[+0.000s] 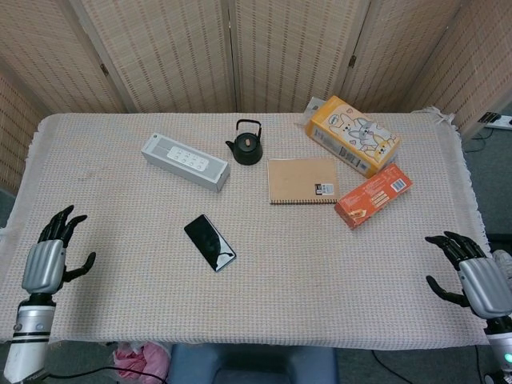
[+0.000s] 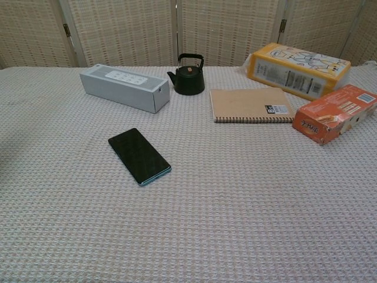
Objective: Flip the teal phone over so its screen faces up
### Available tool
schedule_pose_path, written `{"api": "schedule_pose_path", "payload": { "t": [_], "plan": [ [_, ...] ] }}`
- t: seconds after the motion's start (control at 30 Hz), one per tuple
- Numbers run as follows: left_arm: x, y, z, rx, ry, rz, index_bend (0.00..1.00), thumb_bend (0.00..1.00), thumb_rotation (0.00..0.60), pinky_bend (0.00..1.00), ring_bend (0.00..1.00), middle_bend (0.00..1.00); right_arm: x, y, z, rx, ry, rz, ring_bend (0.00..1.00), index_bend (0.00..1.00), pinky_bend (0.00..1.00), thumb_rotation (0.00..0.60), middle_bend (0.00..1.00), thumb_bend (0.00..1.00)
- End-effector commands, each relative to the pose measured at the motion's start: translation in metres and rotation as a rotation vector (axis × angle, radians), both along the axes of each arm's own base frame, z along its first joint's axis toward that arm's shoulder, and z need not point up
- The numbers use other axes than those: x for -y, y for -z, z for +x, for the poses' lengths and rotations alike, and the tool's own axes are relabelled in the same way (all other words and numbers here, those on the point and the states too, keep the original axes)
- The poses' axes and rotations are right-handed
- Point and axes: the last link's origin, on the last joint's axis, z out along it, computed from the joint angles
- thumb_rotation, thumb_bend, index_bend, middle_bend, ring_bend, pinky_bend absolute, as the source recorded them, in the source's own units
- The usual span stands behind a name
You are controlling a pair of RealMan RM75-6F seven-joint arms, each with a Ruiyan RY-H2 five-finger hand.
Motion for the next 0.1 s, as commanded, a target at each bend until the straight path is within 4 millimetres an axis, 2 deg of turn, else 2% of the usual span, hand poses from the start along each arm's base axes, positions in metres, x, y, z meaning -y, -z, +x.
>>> {"api": "schedule_pose_path", "payload": {
  "t": [0.03,0.1],
  "plan": [
    [0.0244,-0.0049,-0.0048,-0.031,-0.03,0.025,0.19,0.36,0.6,0.16,0.02,0.07,0.0035,0.0023,0.0006,0.006,0.003,0.0,0.14,0.2,0.18,0.6,0.23,0.25],
    [0.0327,-0.0031,-0.0065,-0.034,-0.04,0.034,0.19,0.36,0.6,0.16,0.02,0.07,0.0062,0.0046,0.0013,0.009,0.004,0.005,0.14,0.2,0.18,0.6,0.23,0.25]
  ]
}}
